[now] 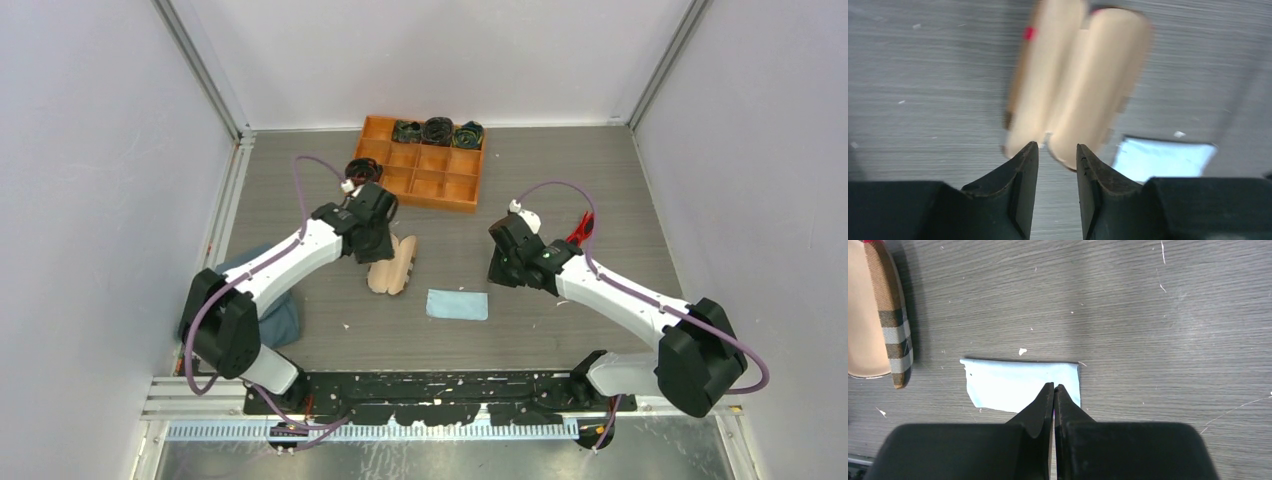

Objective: Organize the sunglasses
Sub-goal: Adjust the sunglasses case at the center of the board.

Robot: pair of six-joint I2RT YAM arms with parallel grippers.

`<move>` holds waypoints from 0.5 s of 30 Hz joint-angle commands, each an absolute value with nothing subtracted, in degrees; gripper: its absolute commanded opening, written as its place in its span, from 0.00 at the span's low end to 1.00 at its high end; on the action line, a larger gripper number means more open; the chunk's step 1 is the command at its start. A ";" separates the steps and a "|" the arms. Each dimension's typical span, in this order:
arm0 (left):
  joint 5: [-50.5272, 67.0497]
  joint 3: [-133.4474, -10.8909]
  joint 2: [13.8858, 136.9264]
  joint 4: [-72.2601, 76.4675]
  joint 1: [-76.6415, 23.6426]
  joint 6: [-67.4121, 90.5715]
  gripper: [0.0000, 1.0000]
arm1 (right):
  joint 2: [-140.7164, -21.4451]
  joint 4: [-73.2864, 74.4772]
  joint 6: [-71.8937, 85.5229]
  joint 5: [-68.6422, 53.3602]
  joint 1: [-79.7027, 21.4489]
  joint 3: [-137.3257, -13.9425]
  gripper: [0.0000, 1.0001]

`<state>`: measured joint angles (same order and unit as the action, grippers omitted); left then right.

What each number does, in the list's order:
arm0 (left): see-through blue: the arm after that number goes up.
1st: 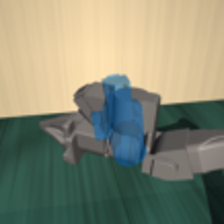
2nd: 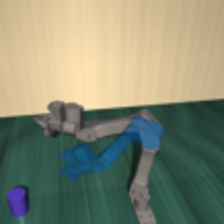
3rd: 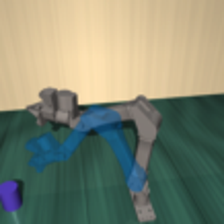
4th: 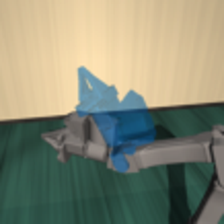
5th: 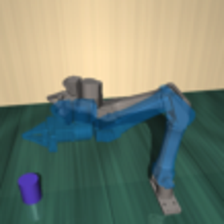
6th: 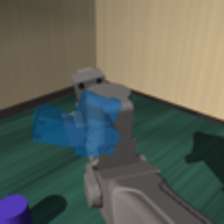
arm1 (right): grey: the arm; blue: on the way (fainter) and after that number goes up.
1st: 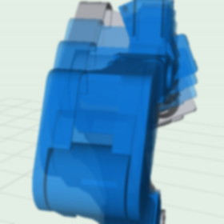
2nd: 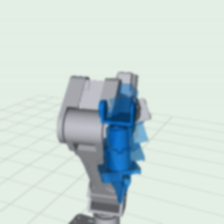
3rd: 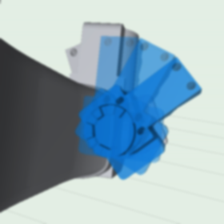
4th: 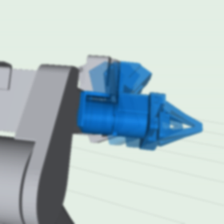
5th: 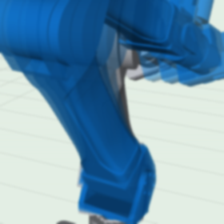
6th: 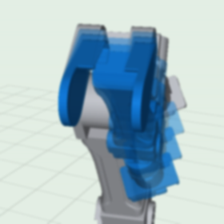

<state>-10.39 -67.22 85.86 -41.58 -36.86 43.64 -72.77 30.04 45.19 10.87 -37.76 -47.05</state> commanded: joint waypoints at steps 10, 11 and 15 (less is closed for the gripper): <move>-4.89 -61.39 92.52 -37.51 -26.94 38.62 0.42 | -71.25 30.88 45.06 11.48 -37.58 -46.31 0.08; -5.39 -61.43 93.20 -37.34 -26.95 38.78 0.40 | -71.37 30.85 45.06 11.32 -37.56 -46.37 0.08; -6.35 -61.64 95.11 -35.41 -26.77 38.48 0.34 | -71.25 30.83 45.08 11.00 -37.53 -46.32 0.08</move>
